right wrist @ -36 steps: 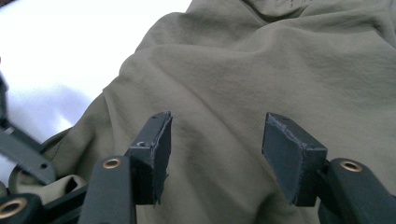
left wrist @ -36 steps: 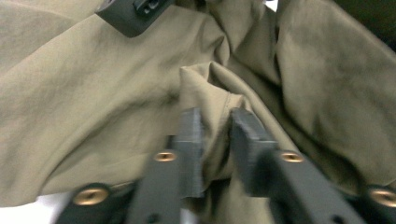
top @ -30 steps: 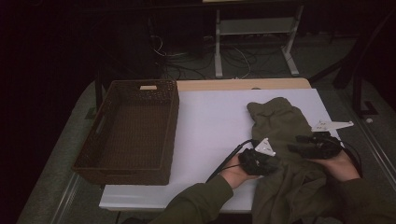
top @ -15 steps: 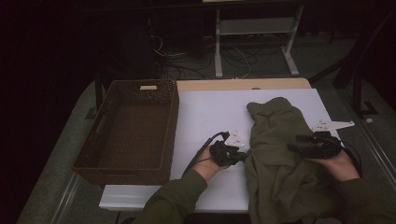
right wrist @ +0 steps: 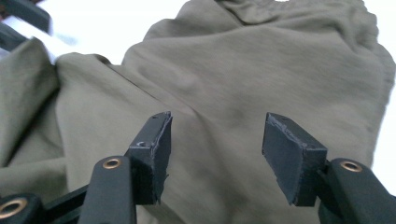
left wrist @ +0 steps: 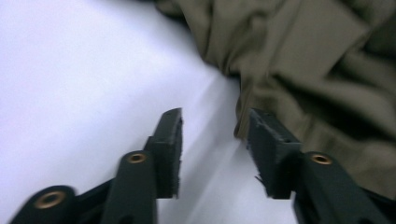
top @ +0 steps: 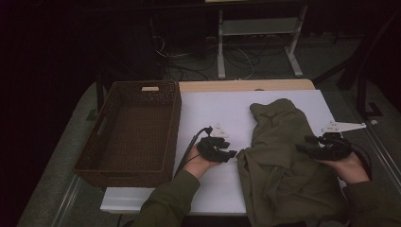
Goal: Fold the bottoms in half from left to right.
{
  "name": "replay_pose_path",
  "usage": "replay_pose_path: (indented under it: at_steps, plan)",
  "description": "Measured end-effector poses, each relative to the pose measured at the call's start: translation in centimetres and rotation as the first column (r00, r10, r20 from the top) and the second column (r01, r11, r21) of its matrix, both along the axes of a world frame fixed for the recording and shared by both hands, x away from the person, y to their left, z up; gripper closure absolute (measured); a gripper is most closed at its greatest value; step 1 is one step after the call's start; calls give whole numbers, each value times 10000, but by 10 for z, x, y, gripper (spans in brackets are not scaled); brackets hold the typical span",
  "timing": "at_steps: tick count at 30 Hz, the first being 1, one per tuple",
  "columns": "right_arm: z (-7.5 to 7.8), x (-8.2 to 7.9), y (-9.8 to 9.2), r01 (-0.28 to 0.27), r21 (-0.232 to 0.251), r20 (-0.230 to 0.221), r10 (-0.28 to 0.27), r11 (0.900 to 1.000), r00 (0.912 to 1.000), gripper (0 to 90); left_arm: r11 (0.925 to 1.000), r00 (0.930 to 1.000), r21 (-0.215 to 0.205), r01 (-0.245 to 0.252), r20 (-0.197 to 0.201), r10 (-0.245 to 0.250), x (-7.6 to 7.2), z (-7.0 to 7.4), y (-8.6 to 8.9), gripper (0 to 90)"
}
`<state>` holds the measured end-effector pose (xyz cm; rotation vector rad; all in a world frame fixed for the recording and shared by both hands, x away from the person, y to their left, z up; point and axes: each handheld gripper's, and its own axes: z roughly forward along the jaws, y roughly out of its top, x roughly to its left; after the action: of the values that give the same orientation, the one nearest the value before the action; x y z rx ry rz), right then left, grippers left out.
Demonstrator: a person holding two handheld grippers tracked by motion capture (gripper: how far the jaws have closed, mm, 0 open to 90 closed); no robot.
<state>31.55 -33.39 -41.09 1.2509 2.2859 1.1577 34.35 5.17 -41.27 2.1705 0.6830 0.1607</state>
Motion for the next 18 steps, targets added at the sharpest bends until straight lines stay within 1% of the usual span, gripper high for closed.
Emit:
replay_pose_path:
  at_steps: [1, 3, 6, 8, 10, 13, 14, 15, 17, 18]
  plan:
    - [0, -1, -3, 47, 2, -29, -47, 10000, 10000, 431, 9999, 10000, -171, 3, 4, -3, -1, 4, 0, 479]
    - [1, -3, -8, 119, 133, -91, -118, 9998, 9999, 445, 9994, 10000, -342, -11, -19, 10, -3, 10, -2, 431]
    - [1, -6, -11, 173, 211, -79, -171, 9996, 9998, 457, 9984, 9999, -569, 17, -118, -24, -4, 14, -11, 378]
    - [0, -7, -11, 169, 85, -120, -168, 9998, 9998, 457, 9978, 9998, -660, -1, -190, -12, -3, 13, -19, 364]
    - [-1, -6, -11, 312, -172, -169, -315, 9994, 9994, 453, 9982, 9994, -593, -102, -337, 83, -1, 9, -26, 353]
    - [-4, -5, -15, 622, -503, -222, -634, 9968, 9977, 442, 9997, 9983, -183, -140, -571, 130, 3, -2, -35, 356]
    - [-6, -5, -17, 751, -673, -217, -767, 9949, 9968, 438, 9998, 9976, -95, -161, -677, 155, 4, -5, -37, 358]
    - [-8, -5, -19, 889, -863, -241, -913, 9923, 9955, 432, 9999, 9974, 102, -125, -714, 132, 5, -9, -37, 369]
    - [-12, -4, -23, 1150, -1001, -497, -1205, 9883, 9915, 418, 9987, 9971, 501, -104, -749, 141, 5, -15, -38, 395]
    - [-14, -5, -26, 1322, -1107, -598, -1394, 9850, 9884, 411, 9981, 9963, 610, -94, -843, 145, 5, -19, -37, 406]
